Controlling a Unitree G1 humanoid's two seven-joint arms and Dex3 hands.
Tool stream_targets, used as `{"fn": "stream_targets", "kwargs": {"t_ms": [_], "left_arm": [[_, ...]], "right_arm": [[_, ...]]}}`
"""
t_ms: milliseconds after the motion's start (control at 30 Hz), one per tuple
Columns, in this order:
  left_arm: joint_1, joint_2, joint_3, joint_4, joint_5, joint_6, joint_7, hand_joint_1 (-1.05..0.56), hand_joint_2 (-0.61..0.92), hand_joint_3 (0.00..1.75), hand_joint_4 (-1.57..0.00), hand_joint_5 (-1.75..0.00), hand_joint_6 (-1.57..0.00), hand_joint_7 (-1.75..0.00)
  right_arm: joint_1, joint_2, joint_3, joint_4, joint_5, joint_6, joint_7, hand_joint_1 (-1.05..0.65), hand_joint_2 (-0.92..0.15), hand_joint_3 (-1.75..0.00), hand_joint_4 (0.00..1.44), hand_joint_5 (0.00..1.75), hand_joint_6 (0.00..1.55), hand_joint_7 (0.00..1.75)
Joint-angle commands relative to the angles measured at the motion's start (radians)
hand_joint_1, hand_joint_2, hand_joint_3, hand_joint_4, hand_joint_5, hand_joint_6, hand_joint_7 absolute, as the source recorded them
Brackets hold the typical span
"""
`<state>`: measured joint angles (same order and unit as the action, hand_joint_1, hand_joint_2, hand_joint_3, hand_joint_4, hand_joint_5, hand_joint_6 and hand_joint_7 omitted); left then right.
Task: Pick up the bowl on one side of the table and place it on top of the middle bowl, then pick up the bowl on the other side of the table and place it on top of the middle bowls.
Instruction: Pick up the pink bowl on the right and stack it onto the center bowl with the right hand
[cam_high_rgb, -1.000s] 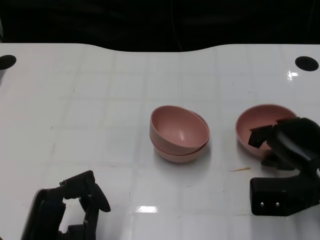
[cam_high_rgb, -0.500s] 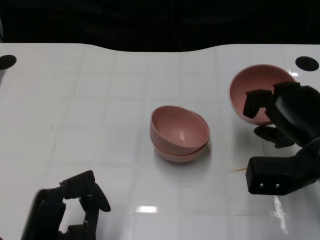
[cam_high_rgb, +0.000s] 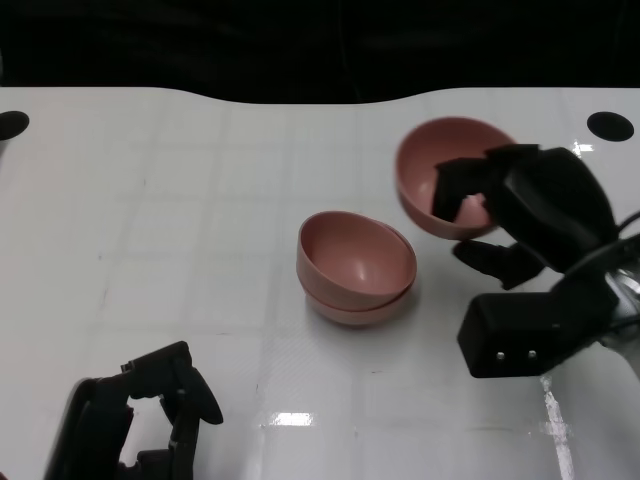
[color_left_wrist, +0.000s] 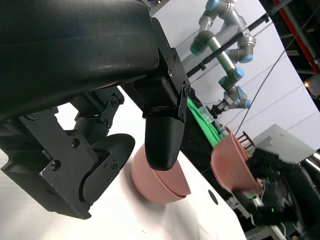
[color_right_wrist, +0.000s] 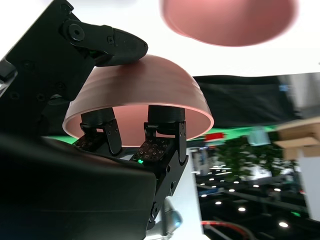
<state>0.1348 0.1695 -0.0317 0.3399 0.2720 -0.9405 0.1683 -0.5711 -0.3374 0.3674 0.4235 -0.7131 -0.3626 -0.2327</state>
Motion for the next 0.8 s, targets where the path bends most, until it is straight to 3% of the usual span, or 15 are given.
{"fn": "stream_targets", "kwargs": {"t_ms": [33, 333, 467, 533, 600, 700, 733, 767, 800], "left_arm": [[0.006, 0.003, 0.008, -0.007, 0.007, 0.005, -0.003, 0.04, 0.33, 1.52, -0.87, -1.75, -0.8, -1.53], [0.004, -0.003, 0.001, -0.01, 0.01, 0.007, -0.006, 0.02, 0.34, 1.52, -0.86, -1.75, -0.8, -1.53], [0.004, -0.006, -0.002, -0.014, 0.015, 0.012, -0.006, 0.02, 0.34, 1.52, -0.86, -1.75, -0.8, -1.52], [0.007, -0.008, -0.004, -0.02, 0.018, 0.015, -0.006, 0.01, 0.33, 1.52, -0.85, -1.75, -0.8, -1.52], [0.009, -0.01, -0.004, -0.025, 0.024, 0.015, -0.003, 0.01, 0.33, 1.52, -0.85, -1.75, -0.81, -1.52], [0.011, -0.013, -0.004, -0.027, 0.033, 0.011, 0.0, 0.02, 0.33, 1.52, -0.85, -1.75, -0.81, -1.52], [0.012, -0.013, -0.003, -0.028, 0.036, 0.011, 0.001, 0.02, 0.33, 1.52, -0.85, -1.75, -0.81, -1.52], [0.014, -0.013, -0.003, -0.03, 0.038, 0.013, 0.001, 0.02, 0.33, 1.52, -0.85, -1.75, -0.81, -1.52], [0.015, -0.013, -0.003, -0.031, 0.037, 0.013, -0.001, 0.02, 0.33, 1.52, -0.85, -1.75, -0.81, -1.51]], "right_arm": [[-0.049, 0.021, 0.017, 0.035, 0.012, -0.024, 0.029, -0.09, -0.3, -1.34, 0.99, 1.75, 0.87, 1.5], [-0.113, 0.098, 0.076, 0.161, -0.002, -0.077, 0.031, -0.15, -0.31, -1.25, 0.98, 1.75, 0.81, 1.62], [-0.124, 0.124, 0.102, 0.201, -0.015, -0.083, 0.029, -0.17, -0.33, -1.16, 0.99, 1.75, 0.83, 1.54], [-0.124, 0.135, 0.112, 0.224, -0.02, -0.088, 0.016, -0.17, -0.35, -1.08, 0.99, 1.75, 0.78, 1.68], [-0.126, 0.137, 0.119, 0.252, -0.021, -0.104, 0.007, -0.15, -0.35, -1.08, 0.99, 1.75, 0.77, 1.68], [-0.129, 0.14, 0.118, 0.287, -0.009, -0.123, 0.023, -0.13, -0.34, -1.11, 0.98, 1.75, 0.87, 1.4], [-0.13, 0.141, 0.116, 0.296, -0.002, -0.127, 0.032, -0.13, -0.41, -0.92, 0.95, 1.56, 0.9, 0.94], [-0.129, 0.142, 0.114, 0.307, 0.004, -0.136, 0.033, -0.12, -0.46, -0.8, 0.95, 1.49, 0.98, 0.64], [-0.129, 0.141, 0.114, 0.315, 0.006, -0.14, 0.037, -0.15, -0.48, -0.72, 0.84, 1.25, 0.94, 0.34]]}}
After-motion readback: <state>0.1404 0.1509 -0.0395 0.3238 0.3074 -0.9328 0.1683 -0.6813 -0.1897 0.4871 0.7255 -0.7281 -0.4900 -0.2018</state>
